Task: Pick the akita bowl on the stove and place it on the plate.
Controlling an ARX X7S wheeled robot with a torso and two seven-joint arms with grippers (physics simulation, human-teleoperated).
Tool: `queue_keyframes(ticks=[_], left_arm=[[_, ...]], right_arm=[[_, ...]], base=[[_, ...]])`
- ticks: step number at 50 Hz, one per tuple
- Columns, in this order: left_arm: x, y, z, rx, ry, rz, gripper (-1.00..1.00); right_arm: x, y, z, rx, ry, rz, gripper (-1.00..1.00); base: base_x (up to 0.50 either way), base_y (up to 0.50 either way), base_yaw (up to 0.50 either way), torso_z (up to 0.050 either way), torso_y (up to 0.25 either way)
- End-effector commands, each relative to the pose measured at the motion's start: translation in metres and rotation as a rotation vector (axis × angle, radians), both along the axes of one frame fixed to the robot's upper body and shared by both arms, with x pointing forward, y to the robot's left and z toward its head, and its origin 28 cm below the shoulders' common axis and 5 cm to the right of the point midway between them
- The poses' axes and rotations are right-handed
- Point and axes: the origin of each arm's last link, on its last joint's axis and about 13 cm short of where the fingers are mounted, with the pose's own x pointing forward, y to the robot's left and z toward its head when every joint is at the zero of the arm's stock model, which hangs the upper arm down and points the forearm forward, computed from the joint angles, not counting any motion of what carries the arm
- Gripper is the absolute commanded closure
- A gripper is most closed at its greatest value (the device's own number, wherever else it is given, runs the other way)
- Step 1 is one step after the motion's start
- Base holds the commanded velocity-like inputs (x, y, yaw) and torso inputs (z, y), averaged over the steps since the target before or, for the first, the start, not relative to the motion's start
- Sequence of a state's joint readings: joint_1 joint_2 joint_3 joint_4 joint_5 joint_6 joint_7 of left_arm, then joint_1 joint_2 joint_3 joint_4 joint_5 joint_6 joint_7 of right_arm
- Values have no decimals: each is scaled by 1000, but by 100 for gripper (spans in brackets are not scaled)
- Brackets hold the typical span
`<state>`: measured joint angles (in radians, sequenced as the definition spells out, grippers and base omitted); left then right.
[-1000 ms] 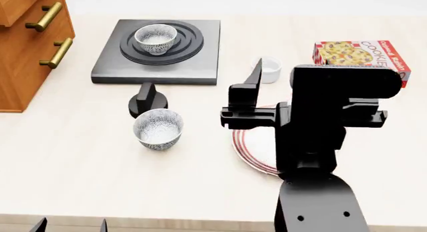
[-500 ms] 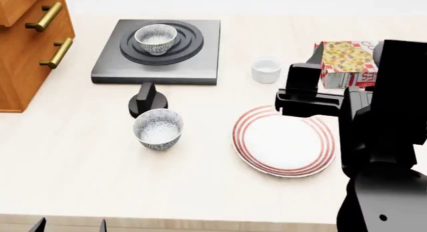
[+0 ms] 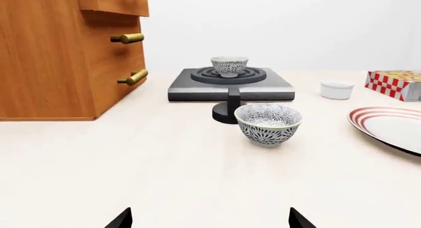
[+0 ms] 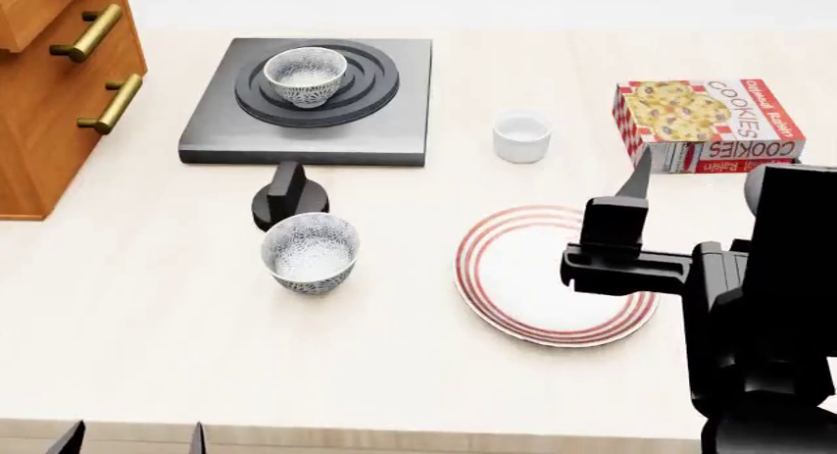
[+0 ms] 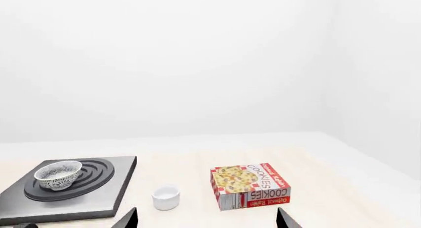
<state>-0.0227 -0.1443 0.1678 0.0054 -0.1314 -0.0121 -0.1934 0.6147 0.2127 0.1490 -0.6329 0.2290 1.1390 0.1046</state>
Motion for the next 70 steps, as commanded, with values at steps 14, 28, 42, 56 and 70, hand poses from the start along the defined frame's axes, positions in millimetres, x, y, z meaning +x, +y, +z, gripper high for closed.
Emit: queue_keyframes(ticks=[14, 28, 42, 56, 70], left_arm=[[45, 4, 84, 35, -59, 1, -100], [84, -4, 122, 67, -45, -33, -100], [115, -4, 161, 58, -25, -26, -100], [128, -6, 177, 24, 4, 5, -100], [129, 1, 183, -22, 8, 22, -100]], right_arm=[[-2, 1, -4, -42, -1, 10, -100], [-1, 0, -5, -39, 2, 9, -100], [-1, 0, -6, -24, -1, 6, -100], [-2, 1, -5, -22, -13, 5, -100], [-2, 0, -6, -11, -14, 4, -100]], base=[[0, 0, 0, 0, 0], [0, 0, 0, 0, 0], [0, 0, 0, 0, 0], [0, 0, 0, 0, 0], [0, 0, 0, 0, 0]])
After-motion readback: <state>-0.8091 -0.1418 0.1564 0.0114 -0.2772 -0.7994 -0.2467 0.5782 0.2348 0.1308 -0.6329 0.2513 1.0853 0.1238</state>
